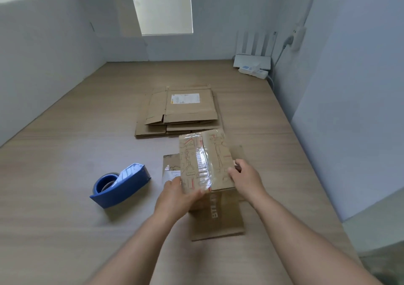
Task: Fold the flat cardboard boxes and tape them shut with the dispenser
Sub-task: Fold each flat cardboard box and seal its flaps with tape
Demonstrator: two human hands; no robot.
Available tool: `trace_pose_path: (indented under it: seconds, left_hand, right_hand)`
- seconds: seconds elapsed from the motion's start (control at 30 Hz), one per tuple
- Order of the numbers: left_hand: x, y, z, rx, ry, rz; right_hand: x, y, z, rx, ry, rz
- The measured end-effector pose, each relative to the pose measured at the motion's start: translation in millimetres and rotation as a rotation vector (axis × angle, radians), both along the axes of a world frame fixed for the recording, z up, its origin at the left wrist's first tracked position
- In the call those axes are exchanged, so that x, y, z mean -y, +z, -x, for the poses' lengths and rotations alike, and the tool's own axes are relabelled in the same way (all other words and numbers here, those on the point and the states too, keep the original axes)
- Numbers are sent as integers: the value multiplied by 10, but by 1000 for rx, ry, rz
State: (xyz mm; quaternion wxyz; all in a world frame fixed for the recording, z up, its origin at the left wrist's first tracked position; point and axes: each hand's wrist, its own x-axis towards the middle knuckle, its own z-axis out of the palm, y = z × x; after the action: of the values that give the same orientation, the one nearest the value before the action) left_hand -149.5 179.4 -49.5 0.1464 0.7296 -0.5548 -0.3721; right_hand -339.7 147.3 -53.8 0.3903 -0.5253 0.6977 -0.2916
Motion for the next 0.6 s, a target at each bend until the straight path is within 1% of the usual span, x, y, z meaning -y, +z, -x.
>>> trace_pose_path:
  seconds: [0.03,0.1,0.23,0.3,0.37,0.43,0.47,0.53,0.6]
  left_hand:
    - [18,-11,-21,-27,27,27]
    - [86,16,-63,-51,53,44]
    - [185,108,-267,-41,-37,62]
    - [195,109,-474,37,-13,134]
    - [172,121,-727,124,42,253]
    - [174,111,-996,233,89,307]
    - [190,101,-1127,297,106,282]
    - [235,86,-1331,409,122,154]
    - [274,53,-1448,434,107,-3]
  right_hand:
    - [7,27,-53,45,40,6]
    - [37,5,-190,43,107,-28]
    - [121,-116,-407,11,47,-47]
    - [158,-153,-466,27,20,-43]
    - [177,-140,-516,47,-1,-31]
    - [178,-117,-541,68,-4,-22]
    - [169,-94,-548,85,1,-16]
    - [157,-67,-549,113,6,-7]
    - [148,-43,-557,110,2,0]
